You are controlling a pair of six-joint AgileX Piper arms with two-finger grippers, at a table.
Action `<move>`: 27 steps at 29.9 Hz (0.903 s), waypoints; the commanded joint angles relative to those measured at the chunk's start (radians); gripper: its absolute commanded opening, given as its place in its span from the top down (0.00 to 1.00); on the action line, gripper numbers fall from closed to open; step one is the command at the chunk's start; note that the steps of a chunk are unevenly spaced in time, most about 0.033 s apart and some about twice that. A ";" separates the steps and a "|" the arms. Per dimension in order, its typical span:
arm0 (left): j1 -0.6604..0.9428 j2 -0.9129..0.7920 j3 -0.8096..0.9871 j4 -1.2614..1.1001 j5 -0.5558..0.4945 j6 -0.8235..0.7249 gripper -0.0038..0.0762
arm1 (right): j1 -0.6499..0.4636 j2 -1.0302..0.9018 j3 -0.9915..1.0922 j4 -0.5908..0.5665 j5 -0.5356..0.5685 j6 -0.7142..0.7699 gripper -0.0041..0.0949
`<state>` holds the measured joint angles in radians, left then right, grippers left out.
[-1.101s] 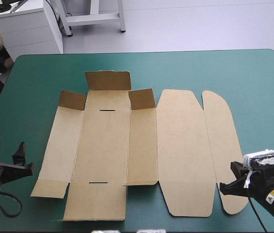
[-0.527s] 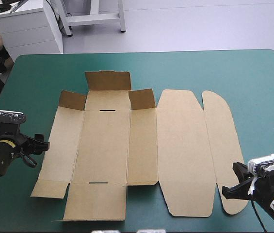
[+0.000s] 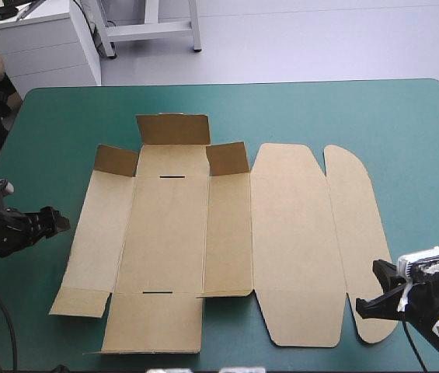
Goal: Fold the box
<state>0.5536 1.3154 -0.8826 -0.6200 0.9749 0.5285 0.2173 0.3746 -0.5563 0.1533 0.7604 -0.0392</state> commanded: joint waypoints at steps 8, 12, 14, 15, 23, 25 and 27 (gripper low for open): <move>-0.013 0.139 -0.027 -0.041 0.166 0.013 0.20 | -0.006 0.007 -0.024 0.006 -0.061 -0.017 0.98; -0.034 0.163 -0.023 -0.039 0.184 0.014 0.20 | -0.006 0.007 -0.024 0.006 -0.061 -0.024 0.98; -0.059 0.170 -0.020 -0.046 0.203 0.014 0.20 | -0.006 0.007 -0.024 0.006 -0.061 -0.024 0.98; -0.080 0.169 -0.016 -0.052 0.205 0.014 0.20 | -0.006 0.007 -0.024 0.006 -0.061 -0.024 0.98; -0.207 0.169 0.014 -0.099 0.296 0.011 0.20 | -0.006 0.007 -0.024 0.006 -0.061 -0.044 0.98; -0.207 0.169 0.014 -0.155 0.315 0.017 0.20 | -0.006 0.007 -0.024 0.006 -0.061 -0.044 0.98; -0.207 0.167 0.014 -0.165 0.315 0.017 0.20 | -0.006 0.007 -0.024 0.006 -0.060 -0.044 0.98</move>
<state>0.3547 1.5104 -0.8505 -0.7022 1.1900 0.5422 0.2173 0.3746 -0.5559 0.1533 0.7604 -0.0705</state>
